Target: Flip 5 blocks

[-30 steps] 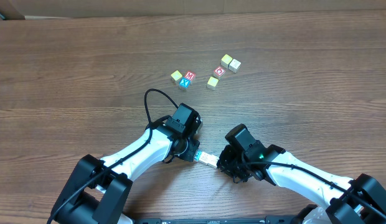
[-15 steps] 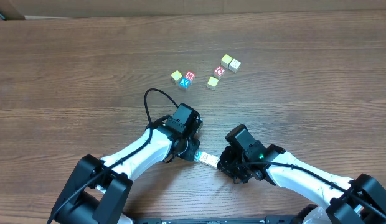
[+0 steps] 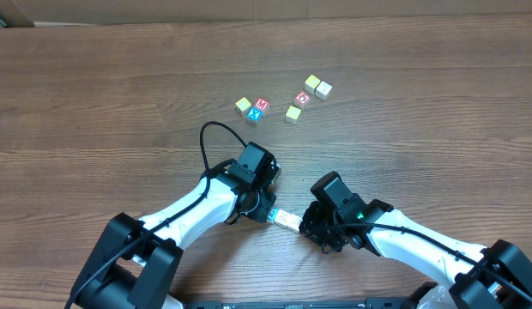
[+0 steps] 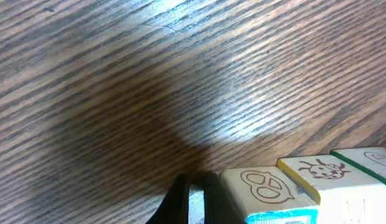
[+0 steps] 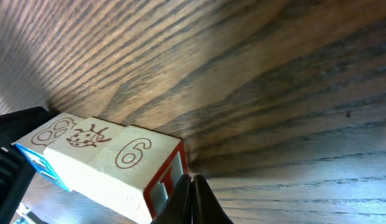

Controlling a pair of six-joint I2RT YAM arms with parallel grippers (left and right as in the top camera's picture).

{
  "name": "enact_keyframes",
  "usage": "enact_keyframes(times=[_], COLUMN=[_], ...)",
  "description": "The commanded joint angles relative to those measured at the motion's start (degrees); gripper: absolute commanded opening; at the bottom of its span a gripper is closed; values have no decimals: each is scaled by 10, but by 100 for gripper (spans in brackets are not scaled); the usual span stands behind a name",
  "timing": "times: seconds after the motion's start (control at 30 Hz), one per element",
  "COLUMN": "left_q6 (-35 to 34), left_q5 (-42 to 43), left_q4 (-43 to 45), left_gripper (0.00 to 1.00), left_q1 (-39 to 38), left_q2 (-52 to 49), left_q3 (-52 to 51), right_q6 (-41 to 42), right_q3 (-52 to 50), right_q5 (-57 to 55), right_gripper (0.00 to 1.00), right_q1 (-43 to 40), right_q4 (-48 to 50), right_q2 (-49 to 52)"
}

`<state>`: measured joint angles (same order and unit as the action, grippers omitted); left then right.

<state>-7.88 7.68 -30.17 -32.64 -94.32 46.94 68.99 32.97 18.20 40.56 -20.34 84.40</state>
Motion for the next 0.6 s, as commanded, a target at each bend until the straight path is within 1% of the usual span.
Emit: enact_keyframes(times=[0.0, 0.23, 0.43, 0.57], left_q6=[19, 19, 19, 26], left_q5=[-2, -4, -6, -6], left_q4=[1, 2, 2, 2], left_gripper=[4, 4, 4, 4], left_q1=[-4, -4, -4, -4], left_q2=[-10, -10, -10, -10], left_q3=[0, 0, 0, 0], right_q6=[-1, 3, 43, 50], right_q3=[-2, -2, -2, -2], right_q5=[4, 3, -10, -14], right_gripper=[4, 4, 4, 4], right_q1=[3, 19, 45, 48], right_q4=[8, 14, 23, 23], right_q2=[3, 3, 3, 3])
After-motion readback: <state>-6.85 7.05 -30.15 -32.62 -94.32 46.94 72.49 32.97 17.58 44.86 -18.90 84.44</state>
